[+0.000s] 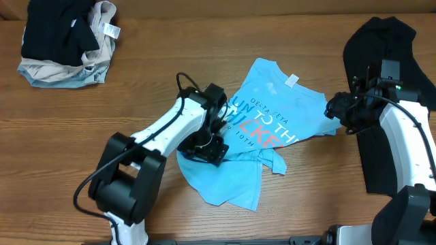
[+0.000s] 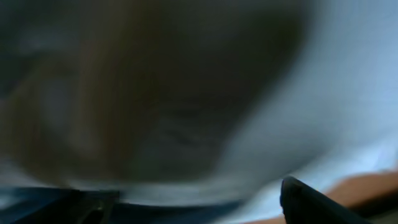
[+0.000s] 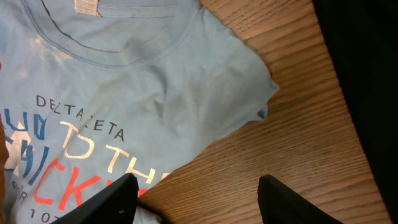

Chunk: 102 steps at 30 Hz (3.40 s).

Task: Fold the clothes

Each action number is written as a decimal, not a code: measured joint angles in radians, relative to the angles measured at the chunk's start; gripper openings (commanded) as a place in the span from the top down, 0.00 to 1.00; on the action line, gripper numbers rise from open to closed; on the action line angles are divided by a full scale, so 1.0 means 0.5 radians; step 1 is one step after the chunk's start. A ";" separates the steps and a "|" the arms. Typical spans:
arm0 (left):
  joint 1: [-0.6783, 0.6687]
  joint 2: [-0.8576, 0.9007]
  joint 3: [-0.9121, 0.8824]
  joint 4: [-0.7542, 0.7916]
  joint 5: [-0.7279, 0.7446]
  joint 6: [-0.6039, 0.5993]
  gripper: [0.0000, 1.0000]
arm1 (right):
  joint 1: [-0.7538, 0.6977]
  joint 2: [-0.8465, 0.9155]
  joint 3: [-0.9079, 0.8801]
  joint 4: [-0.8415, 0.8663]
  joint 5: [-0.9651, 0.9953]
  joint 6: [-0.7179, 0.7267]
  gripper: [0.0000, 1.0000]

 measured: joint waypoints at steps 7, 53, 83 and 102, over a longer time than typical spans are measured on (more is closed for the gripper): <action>0.237 0.093 -0.008 0.301 -0.274 -0.154 0.00 | 0.000 0.000 0.000 0.015 -0.001 -0.032 0.34; -0.324 0.220 0.513 0.083 -0.173 0.385 0.24 | 0.000 0.000 0.000 0.018 -0.045 -0.037 0.33; -0.436 0.338 0.417 0.280 -0.354 0.506 0.96 | 0.000 0.000 0.000 0.099 -0.046 -0.037 0.33; -0.236 0.314 2.708 -1.083 -0.631 0.359 0.96 | 0.002 0.000 -0.003 0.057 -0.154 -0.079 0.37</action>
